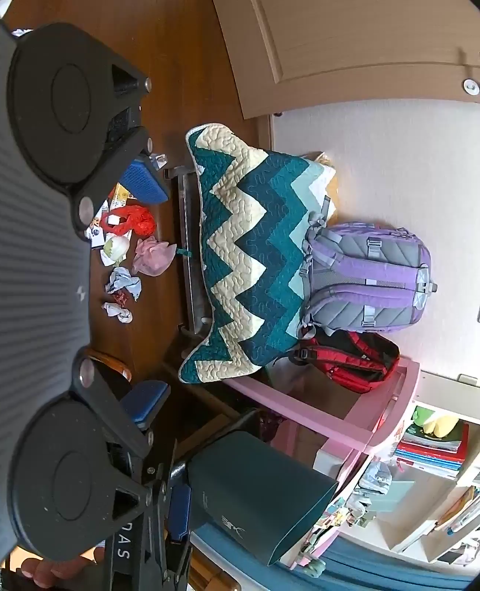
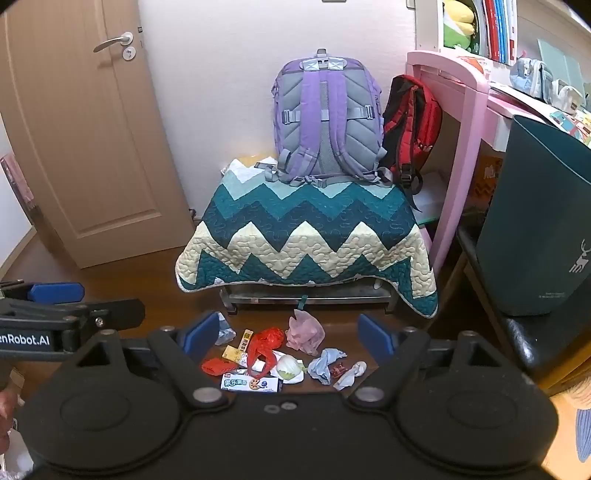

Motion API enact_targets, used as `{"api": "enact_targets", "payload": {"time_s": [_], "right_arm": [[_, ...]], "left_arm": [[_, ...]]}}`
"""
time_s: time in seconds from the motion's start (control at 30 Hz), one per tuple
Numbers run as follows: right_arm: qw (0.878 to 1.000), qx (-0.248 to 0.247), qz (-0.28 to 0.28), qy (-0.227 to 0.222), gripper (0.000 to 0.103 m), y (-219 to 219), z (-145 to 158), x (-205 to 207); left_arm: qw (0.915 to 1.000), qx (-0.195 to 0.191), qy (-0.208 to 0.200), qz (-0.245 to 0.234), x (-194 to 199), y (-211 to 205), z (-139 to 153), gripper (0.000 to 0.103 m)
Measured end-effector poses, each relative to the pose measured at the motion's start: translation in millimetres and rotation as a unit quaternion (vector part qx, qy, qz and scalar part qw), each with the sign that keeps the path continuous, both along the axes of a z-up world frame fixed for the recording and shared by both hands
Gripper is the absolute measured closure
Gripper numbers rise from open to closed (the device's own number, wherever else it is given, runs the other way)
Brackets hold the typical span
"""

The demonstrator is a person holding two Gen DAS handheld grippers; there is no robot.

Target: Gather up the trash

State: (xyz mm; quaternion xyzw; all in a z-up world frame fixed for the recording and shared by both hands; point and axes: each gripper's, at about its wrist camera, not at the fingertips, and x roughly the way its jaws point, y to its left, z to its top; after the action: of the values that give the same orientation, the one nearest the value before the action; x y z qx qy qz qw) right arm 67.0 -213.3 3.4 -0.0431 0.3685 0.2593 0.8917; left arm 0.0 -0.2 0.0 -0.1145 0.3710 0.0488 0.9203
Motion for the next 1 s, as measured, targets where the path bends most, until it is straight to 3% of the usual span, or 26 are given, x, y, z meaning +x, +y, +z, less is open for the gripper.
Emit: {"api": "enact_targets", "payload": {"time_s": [0.37,1.0], "right_arm": [[1.0,0.006,0.007,-0.008,0.021,0.6,-0.1,3.5],[1.0,0.006,0.006,-0.007,0.021,3.5,-0.3,1.4]], "left_arm": [[1.0,0.0,-0.006,0.004,9.4,-13.8,10.0,0.0],[0.9999,-0.005,-0.013,-0.005,7.0,-5.3,0.1,0.0]]}}
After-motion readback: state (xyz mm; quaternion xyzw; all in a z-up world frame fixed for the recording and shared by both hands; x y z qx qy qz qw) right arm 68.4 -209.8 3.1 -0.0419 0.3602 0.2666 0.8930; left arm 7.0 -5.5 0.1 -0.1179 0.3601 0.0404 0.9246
